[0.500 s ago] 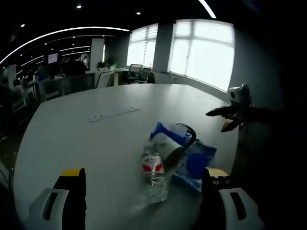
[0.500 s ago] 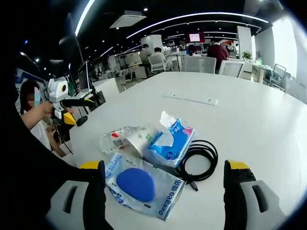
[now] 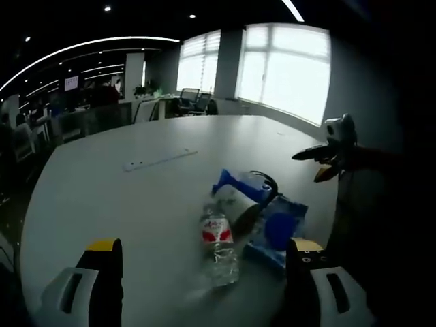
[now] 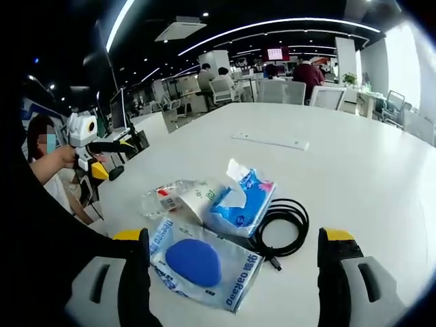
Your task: Arrange the tabletop items into an orderly group along one side of the table until the central work area is clear of visible clutter.
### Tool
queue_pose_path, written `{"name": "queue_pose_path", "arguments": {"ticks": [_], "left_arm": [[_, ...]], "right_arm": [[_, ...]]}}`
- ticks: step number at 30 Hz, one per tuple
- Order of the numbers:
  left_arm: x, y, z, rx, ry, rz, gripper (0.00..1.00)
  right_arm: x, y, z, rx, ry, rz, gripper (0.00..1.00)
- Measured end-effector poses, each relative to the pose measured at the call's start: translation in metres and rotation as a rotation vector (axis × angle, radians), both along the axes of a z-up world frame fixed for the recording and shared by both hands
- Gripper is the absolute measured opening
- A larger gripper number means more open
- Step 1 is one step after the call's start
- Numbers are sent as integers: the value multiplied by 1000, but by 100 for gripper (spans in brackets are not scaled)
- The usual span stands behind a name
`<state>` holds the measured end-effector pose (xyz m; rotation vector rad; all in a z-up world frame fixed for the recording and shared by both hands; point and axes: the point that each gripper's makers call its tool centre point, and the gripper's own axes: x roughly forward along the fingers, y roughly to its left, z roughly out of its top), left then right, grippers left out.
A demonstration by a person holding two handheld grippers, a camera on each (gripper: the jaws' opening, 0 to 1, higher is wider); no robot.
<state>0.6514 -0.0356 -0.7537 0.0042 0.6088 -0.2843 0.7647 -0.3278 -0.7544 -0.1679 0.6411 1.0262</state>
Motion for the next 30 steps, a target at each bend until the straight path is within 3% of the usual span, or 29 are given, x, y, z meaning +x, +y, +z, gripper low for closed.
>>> {"name": "queue_pose_path", "arguments": {"ticks": [11, 18, 30], "left_arm": [[4, -12, 1, -12, 13, -5, 96], [6, -33, 7, 8, 26, -22, 96], [12, -50, 6, 32, 54, -32, 91]], "right_arm": [[1, 1, -1, -3, -5, 2, 99], [3, 3, -1, -4, -8, 1, 98], [4, 1, -5, -11, -4, -6, 97]]}}
